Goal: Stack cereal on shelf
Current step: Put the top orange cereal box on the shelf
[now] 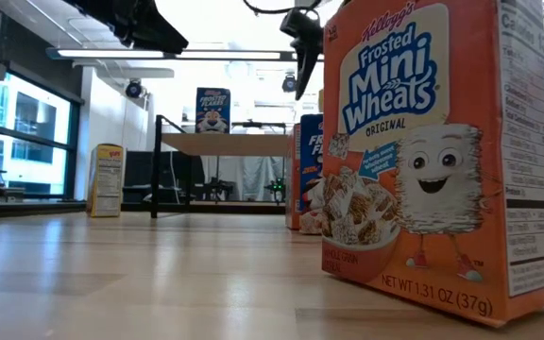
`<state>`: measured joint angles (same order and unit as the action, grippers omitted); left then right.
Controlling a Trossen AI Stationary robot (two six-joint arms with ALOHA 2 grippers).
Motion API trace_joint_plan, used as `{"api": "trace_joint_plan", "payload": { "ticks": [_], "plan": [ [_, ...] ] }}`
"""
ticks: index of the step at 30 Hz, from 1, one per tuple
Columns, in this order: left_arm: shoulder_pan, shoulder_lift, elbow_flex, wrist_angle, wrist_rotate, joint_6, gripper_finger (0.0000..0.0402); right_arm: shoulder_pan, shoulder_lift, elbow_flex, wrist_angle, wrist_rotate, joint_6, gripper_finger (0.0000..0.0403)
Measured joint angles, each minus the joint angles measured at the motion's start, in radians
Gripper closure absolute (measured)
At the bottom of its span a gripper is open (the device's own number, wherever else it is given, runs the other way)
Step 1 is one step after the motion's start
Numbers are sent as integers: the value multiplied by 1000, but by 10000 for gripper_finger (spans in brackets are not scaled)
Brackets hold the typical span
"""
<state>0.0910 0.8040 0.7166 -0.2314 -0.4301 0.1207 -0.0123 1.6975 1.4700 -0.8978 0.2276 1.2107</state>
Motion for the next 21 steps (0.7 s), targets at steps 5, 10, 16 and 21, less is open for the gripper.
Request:
{"api": "trace_joint_plan", "payload": {
  "ticks": [5,10,16,21],
  "plan": [
    [0,0,0,0,0,0,151,10,32,0,48,0,-19,64],
    [0,0,0,0,0,0,151,16,49,0,46,0,-19,64],
    [0,0,0,0,0,0,151,24,69,0,52,8,-14,64],
    [0,0,0,1,0,4,151,38,94,-1,48,5,-7,64]
  ]
}}
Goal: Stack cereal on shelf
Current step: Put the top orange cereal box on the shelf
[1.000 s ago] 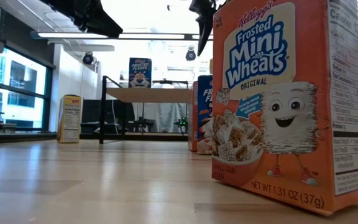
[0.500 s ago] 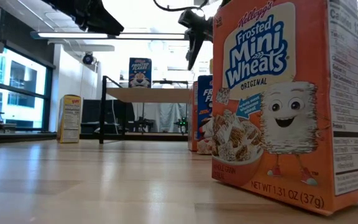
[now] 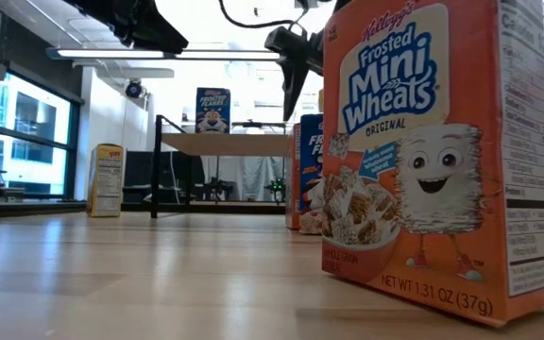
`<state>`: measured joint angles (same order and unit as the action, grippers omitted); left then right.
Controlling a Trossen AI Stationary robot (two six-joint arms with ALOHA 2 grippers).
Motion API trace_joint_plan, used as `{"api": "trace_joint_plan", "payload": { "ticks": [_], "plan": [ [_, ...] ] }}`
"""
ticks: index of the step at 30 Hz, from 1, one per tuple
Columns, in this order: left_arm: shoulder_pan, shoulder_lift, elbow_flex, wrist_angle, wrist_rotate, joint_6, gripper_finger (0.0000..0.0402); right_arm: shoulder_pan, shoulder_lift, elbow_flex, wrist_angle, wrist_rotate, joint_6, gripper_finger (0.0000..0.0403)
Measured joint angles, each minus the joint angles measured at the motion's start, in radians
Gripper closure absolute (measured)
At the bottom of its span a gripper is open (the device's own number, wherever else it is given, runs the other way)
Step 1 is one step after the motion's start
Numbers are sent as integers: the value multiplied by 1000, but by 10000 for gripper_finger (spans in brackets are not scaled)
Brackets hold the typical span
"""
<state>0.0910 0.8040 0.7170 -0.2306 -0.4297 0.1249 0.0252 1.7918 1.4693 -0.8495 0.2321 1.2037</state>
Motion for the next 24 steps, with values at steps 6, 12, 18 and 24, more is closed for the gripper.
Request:
{"api": "trace_joint_plan", "payload": {
  "ticks": [6,12,18,24],
  "plan": [
    [0,0,0,4,0,0,151,9,41,0,7,-6,0,64],
    [0,0,1,4,0,0,151,9,57,0,11,-24,-8,64],
    [0,0,1,3,1,0,151,9,53,0,12,-24,-16,89],
    [0,0,1,3,1,0,151,9,53,0,12,-24,-19,135]
  ]
}}
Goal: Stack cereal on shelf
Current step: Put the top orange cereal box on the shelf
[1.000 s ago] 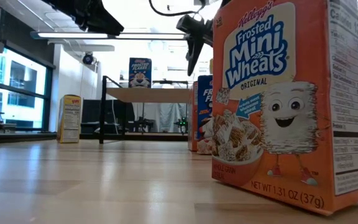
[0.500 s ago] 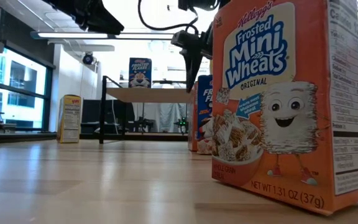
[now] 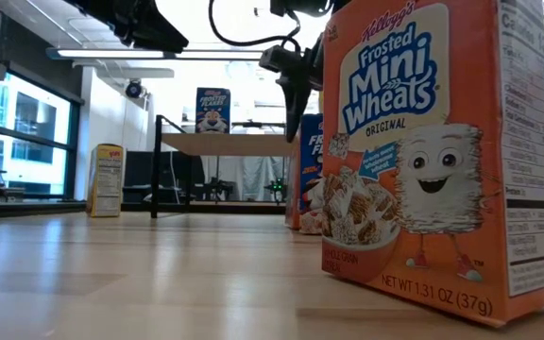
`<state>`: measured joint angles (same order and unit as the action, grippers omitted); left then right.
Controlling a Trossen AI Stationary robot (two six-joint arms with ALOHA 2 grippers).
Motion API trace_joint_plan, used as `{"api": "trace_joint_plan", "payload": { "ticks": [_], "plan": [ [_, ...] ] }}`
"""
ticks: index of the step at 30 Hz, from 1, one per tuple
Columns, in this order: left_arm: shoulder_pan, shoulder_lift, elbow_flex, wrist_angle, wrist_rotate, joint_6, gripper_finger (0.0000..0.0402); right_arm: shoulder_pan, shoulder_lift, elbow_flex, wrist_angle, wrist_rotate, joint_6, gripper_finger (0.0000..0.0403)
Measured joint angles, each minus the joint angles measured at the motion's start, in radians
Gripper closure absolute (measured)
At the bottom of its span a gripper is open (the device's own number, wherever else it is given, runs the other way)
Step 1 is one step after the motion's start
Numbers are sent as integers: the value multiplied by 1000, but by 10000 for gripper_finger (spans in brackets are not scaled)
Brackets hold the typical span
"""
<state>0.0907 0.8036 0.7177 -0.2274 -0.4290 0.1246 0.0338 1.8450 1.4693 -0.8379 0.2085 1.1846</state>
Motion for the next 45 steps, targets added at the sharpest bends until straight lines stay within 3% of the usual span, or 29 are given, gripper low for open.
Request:
{"api": "trace_joint_plan", "payload": {
  "ticks": [19,27,32,45],
  "plan": [
    [0,0,0,1,0,0,151,0,0,57,-5,11,-159,242],
    [0,0,0,1,0,-18,151,-18,0,149,-30,15,-314,258],
    [0,0,0,1,0,-19,151,-42,0,228,-63,15,-472,258],
    [0,0,0,0,0,-19,151,-147,-1,560,-120,1,-1133,258]
  ]
}}
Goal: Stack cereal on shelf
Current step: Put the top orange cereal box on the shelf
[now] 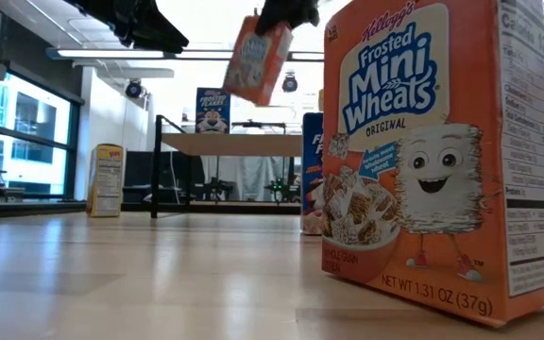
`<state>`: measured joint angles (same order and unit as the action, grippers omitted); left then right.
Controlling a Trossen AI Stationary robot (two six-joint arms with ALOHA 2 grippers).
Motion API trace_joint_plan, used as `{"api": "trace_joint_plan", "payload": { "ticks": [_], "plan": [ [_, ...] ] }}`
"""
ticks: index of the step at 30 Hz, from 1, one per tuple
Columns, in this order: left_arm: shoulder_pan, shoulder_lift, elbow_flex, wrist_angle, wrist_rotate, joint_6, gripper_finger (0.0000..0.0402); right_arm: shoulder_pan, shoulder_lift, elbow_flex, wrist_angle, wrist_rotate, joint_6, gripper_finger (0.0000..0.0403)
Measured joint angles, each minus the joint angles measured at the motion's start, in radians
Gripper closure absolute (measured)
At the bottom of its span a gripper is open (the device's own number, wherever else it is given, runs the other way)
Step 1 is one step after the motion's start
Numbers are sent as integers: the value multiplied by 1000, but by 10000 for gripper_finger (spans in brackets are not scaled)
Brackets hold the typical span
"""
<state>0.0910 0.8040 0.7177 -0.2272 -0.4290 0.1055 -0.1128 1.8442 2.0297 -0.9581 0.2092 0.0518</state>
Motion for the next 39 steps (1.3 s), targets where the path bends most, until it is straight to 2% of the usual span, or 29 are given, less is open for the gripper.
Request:
{"api": "trace_joint_plan", "payload": {
  "ticks": [7,15,19,27,35,39],
  "plan": [
    [0,0,0,0,0,0,151,-92,0,136,-3,0,-305,258],
    [0,0,0,0,0,-22,151,-242,0,211,-1,1,-601,258],
    [0,0,0,0,0,-25,151,-315,0,226,15,-10,-650,258],
    [0,0,0,0,0,-24,151,-423,0,228,74,-150,-723,258],
    [0,0,0,0,0,2,151,-422,3,228,24,-263,-734,258],
    [0,0,0,0,0,2,151,-409,20,228,-40,-274,-734,258]
  ]
}}
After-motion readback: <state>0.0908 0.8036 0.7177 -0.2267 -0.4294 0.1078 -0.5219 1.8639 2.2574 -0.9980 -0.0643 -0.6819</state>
